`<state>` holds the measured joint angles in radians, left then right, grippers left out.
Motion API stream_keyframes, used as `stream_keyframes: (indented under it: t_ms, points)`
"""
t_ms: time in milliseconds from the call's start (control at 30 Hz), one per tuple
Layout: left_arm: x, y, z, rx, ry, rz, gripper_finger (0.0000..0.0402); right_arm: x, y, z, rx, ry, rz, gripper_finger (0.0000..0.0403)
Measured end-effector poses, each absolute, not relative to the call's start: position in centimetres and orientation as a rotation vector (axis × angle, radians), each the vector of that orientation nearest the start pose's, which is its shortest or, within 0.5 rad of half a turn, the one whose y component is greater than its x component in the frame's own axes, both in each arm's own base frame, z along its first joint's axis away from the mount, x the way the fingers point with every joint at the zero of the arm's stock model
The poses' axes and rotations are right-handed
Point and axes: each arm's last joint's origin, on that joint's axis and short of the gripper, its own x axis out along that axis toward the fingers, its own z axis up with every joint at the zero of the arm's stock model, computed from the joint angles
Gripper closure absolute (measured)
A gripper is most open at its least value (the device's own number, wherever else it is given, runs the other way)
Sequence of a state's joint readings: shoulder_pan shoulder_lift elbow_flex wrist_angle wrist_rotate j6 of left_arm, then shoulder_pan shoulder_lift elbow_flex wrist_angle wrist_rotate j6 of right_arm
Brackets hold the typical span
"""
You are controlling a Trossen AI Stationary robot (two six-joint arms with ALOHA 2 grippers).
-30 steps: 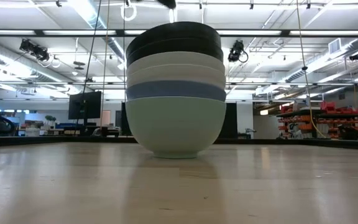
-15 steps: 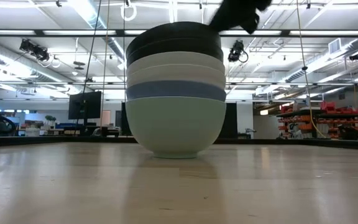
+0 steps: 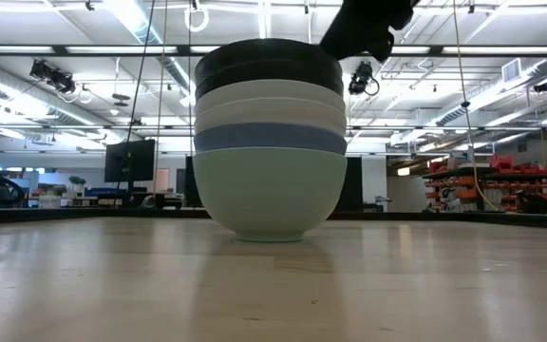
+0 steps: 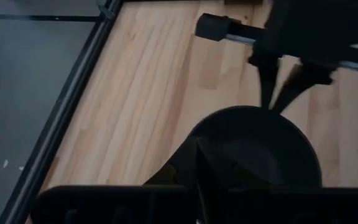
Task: Nest bowls inside each other
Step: Stack the black bowl on the stacked black bowl, then return to Home Position
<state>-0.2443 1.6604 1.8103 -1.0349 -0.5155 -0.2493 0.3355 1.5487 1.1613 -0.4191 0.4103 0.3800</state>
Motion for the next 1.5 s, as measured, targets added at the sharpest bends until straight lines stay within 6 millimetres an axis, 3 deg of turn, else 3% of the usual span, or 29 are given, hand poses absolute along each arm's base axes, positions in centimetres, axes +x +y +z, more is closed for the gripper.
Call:
stream_keyframes:
  t_ms: [267, 500, 667, 1000, 1200, 1500]
  points:
    - [33.1, -7.1, 40.1, 0.119, 0.683, 0.362, 0.0376, 30.5, 9.7, 29.6, 0.045, 0.568, -0.177, 0.0400]
    - [32.1, -7.8, 41.4, 0.130, 0.617, 0.327, 0.0391, 26.7, 11.0, 33.9, 0.036, 0.405, -0.135, 0.0398]
    - [30.4, -7.6, 42.1, 0.135, 0.599, 0.343, 0.0387, 24.1, 12.5, 35.6, 0.029, 0.336, -0.115, 0.0398]
    - [25.5, -6.7, 40.2, 0.051, 0.438, 0.344, 0.0380, 21.5, 15.7, 35.8, -0.035, 0.306, -0.076, 0.0397]
    - [22.5, -7.1, 38.1, 0.032, 0.385, 0.282, 0.0391, 20.0, 18.0, 32.7, -0.039, 0.266, -0.008, 0.0396]
    - [21.0, -7.0, 38.3, -0.020, 0.276, 0.255, 0.0371, 18.5, 17.8, 33.0, 0.075, 0.178, 0.037, 0.0396]
